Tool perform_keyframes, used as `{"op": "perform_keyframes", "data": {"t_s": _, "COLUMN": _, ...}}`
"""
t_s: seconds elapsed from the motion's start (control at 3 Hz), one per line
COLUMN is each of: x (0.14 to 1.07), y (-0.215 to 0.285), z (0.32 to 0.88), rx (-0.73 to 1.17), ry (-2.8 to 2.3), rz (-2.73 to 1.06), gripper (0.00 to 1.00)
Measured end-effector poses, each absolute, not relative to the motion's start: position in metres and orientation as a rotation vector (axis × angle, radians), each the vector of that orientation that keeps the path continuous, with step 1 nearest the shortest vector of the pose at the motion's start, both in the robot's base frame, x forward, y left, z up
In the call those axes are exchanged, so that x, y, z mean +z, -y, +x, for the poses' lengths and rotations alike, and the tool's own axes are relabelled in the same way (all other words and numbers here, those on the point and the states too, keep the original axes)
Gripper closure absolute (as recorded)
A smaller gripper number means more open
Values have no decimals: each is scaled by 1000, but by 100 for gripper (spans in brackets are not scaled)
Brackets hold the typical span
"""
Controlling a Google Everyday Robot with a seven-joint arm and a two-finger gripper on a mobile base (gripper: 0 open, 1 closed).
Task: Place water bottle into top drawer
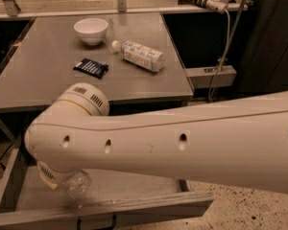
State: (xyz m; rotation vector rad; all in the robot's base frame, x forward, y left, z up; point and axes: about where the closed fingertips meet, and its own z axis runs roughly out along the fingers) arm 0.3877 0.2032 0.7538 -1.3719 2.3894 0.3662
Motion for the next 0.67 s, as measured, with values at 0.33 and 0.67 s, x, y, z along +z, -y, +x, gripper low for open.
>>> {"op": "perform_keyframes", "data": {"t_s": 0.33, "x": 712, "y": -215, "z": 392, "rx": 431, "ry": -2398, "rz": -1350, "gripper": 100}}
{"op": "perform_keyframes", "data": {"t_s": 0.67, "x": 688, "y": -223, "z": 405, "rx": 465, "ry": -2379, "rz": -1355, "gripper": 100}}
